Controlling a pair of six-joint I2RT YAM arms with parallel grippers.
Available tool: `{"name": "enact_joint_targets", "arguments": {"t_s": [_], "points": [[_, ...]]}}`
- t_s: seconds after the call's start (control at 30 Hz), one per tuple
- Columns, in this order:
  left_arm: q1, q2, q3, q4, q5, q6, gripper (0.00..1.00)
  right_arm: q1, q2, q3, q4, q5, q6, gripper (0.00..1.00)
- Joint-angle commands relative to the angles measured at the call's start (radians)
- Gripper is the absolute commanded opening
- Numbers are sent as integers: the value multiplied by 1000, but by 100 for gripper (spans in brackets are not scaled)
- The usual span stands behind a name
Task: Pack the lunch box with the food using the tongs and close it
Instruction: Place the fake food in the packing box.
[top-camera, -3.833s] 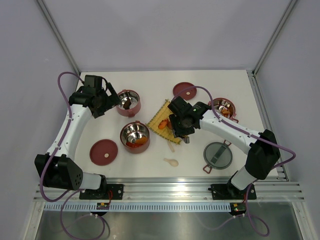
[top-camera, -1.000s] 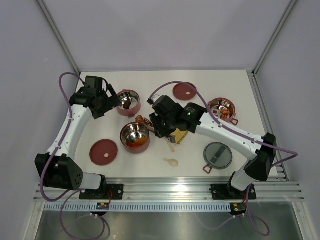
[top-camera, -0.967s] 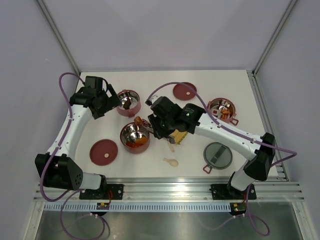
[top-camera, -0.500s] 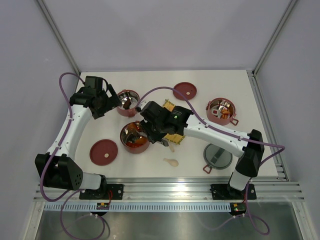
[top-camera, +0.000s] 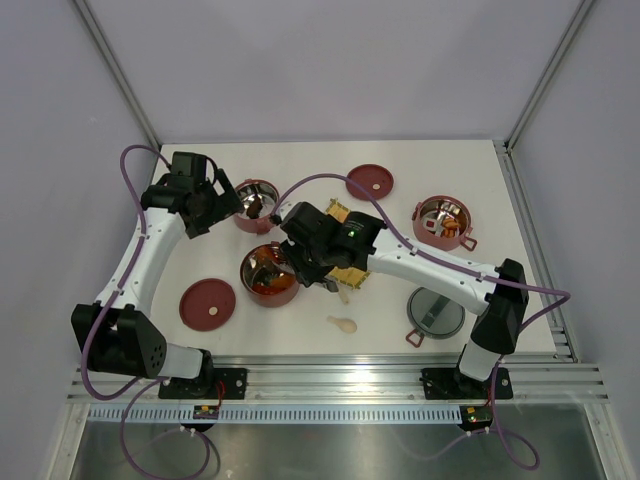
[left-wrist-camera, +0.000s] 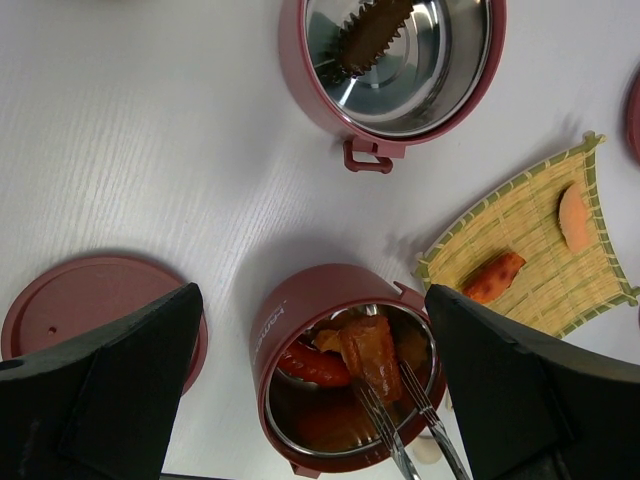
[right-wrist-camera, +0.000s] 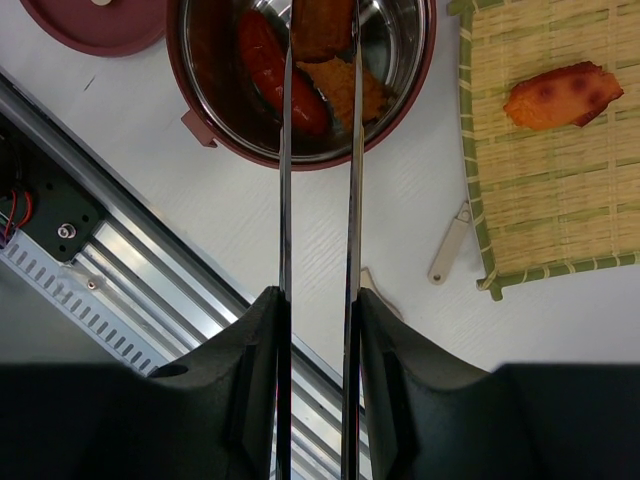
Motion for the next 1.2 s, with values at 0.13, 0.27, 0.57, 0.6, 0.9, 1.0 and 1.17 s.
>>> {"name": "enact_joint_targets", "arguments": {"t_s": [0.13, 0.27, 0.57, 0.6, 0.9, 1.0, 1.17], "points": [[5, 10, 27, 28, 1, 8, 99, 14, 24, 68, -23, -34, -44, 35], [3, 13, 29, 28, -1, 10, 99, 18, 25, 66, -23, -41, -44, 45], [5, 18, 32, 25, -1, 13, 99, 23, 15, 86, -25, -28, -50, 60], [3, 16, 30, 25, -2, 13, 99, 23, 13, 88, -23, -23, -49, 60], [3, 15, 29, 25, -1, 13, 99, 23, -138, -18, 96, 147, -41, 21], [3, 13, 24, 26, 1, 13, 99, 8, -159, -41, 97, 241, -21, 18], [5, 10, 24, 25, 2, 15, 99, -69, -159, -76, 54, 267, 68, 19]]}}
